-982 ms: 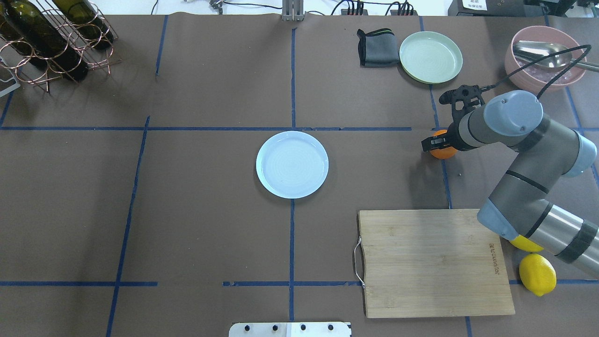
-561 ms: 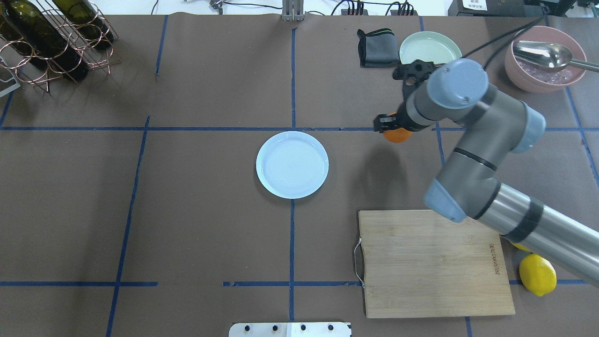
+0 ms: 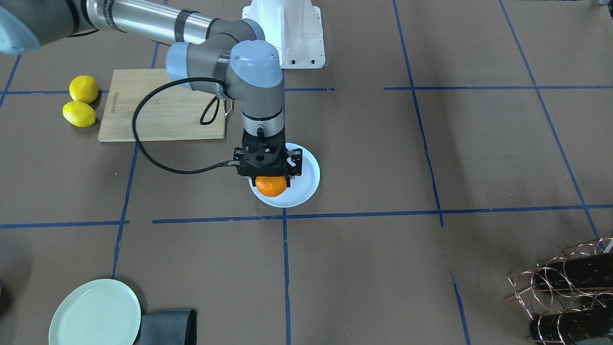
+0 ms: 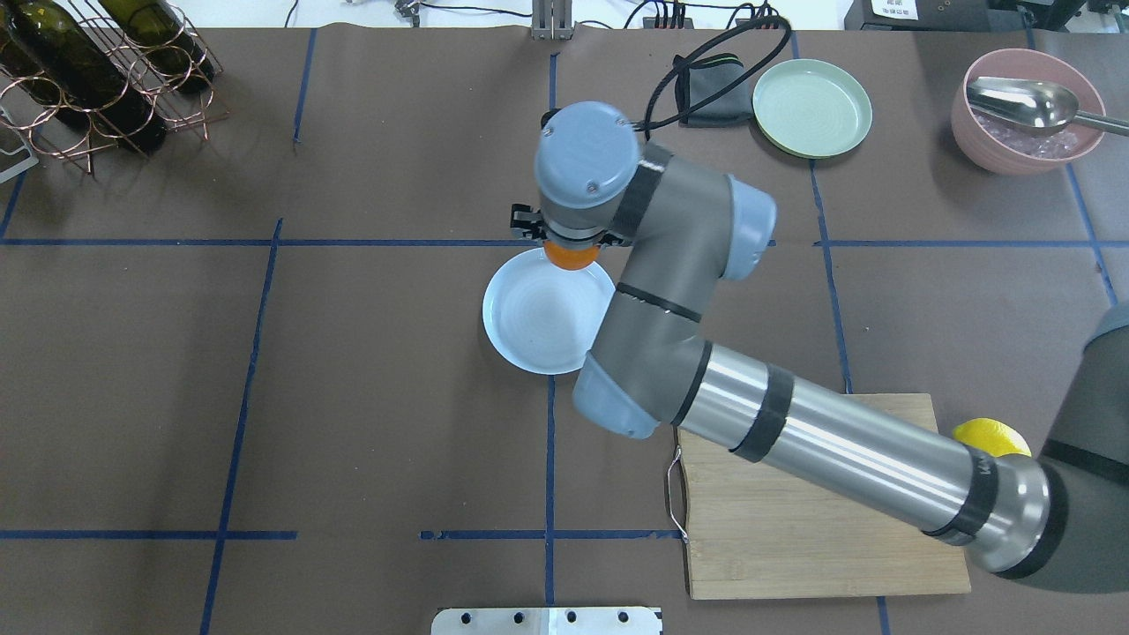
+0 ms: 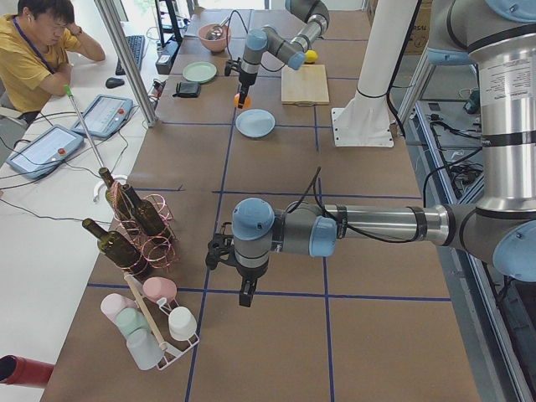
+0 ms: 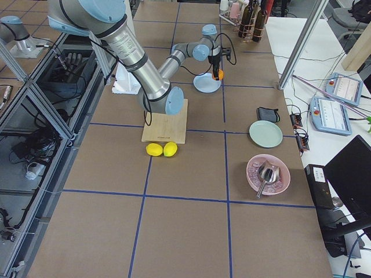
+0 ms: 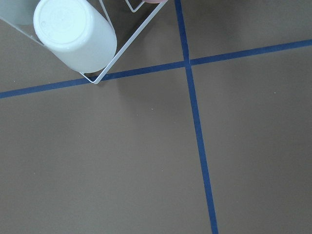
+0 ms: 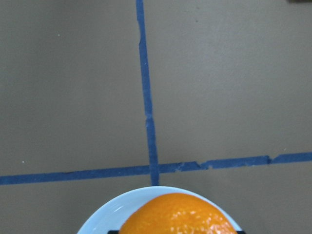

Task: Pick orange to plate
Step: 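Carry the orange with the right gripper over the light blue plate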

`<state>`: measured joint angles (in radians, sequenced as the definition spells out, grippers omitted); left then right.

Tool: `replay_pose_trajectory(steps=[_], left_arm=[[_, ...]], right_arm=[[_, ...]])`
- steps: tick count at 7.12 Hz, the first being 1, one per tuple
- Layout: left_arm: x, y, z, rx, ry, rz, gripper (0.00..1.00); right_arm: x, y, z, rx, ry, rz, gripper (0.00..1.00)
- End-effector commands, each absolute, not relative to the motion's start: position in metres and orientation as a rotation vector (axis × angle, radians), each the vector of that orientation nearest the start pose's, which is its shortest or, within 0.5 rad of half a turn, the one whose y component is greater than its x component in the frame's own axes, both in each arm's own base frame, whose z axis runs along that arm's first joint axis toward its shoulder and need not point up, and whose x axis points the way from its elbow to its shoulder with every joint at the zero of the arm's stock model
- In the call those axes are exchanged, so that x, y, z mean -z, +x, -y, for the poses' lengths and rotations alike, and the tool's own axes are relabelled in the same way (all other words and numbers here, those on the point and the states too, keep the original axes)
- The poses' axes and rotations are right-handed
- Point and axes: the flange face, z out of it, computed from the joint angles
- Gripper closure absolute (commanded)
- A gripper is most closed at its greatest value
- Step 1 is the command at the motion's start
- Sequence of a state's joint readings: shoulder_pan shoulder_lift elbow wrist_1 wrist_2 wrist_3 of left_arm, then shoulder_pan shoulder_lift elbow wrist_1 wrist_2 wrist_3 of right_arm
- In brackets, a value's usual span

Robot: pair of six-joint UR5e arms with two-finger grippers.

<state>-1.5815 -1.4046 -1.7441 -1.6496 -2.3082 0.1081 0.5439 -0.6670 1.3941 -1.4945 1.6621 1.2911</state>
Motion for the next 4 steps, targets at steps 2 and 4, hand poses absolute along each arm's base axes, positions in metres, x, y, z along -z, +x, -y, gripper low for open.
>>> replay_pose_trajectory(steps=[2, 4], left_arm=[[-0.645, -0.071, 0.426, -0.125, 0.125, -0.735, 0.00], [-0.645, -0.071, 0.427, -0.123, 0.123, -0.737, 0.00]], right_arm=[[-0.177, -0.647, 0.469, -0.235, 0.259, 0.700, 1.00], [-0.192, -0.651, 0.463, -0.220, 0.248, 0.682, 1.00]])
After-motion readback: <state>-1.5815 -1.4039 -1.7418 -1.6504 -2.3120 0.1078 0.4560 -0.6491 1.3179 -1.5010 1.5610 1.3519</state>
